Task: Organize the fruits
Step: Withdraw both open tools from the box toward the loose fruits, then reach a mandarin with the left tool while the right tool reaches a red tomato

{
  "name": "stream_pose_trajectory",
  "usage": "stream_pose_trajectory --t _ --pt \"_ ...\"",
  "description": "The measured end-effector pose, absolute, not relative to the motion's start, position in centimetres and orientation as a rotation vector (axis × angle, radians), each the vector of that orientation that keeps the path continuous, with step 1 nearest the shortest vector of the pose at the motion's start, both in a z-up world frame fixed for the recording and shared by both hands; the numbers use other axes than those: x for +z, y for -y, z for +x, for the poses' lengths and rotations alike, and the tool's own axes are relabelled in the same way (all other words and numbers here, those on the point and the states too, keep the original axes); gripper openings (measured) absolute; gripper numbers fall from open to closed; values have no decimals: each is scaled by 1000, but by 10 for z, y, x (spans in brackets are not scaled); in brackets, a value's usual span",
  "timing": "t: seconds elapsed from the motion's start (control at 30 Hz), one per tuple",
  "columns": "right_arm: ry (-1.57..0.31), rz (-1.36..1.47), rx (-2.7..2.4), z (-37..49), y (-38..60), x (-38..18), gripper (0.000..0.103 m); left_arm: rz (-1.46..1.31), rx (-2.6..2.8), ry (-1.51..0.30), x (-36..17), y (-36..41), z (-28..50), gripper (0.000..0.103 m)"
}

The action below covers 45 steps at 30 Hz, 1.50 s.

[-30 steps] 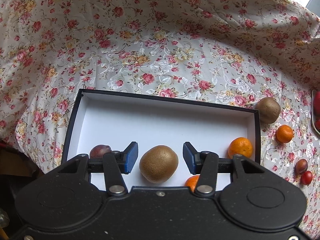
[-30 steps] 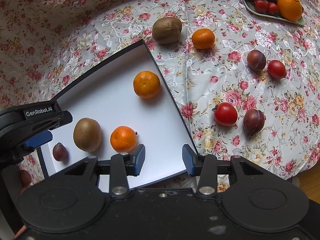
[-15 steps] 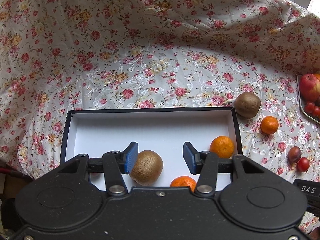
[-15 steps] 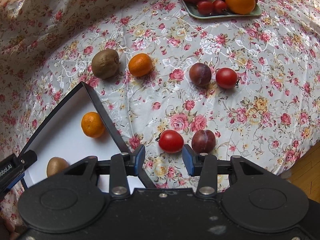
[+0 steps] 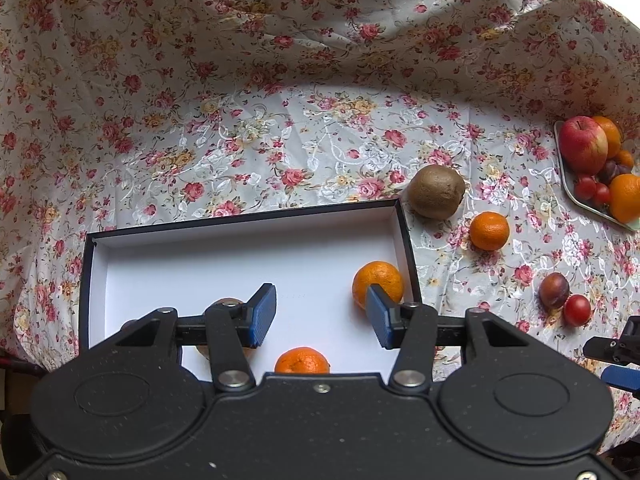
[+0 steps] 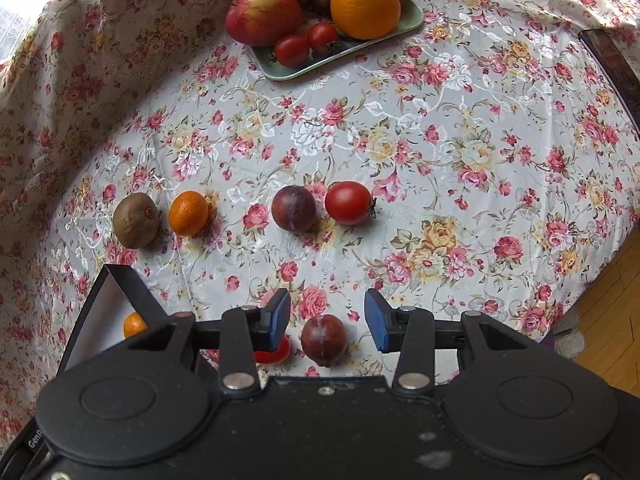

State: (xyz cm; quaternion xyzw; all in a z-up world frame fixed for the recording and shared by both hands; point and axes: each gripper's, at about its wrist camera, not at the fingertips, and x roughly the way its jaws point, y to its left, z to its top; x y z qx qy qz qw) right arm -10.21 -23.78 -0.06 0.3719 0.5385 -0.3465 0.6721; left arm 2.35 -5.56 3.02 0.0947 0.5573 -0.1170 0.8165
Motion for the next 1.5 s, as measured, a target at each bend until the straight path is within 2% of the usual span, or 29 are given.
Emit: stream_pose_trajectory --t 0.57,0.83,1.1,1.5 --pt "-1212 907 -826 -139 282 -3 45 126 -302 -1263 24 95 26 57" --pt "-1250 910 -789 -142 283 -7 45 75 -284 -1235 27 106 38 57" --pt "-1254 908 -782 -130 292 -7 45 82 -289 -1197 25 120 51 57" --pt "-1280 909 -810 -104 313 -25 45 172 -405 -1235 8 165 53 57"
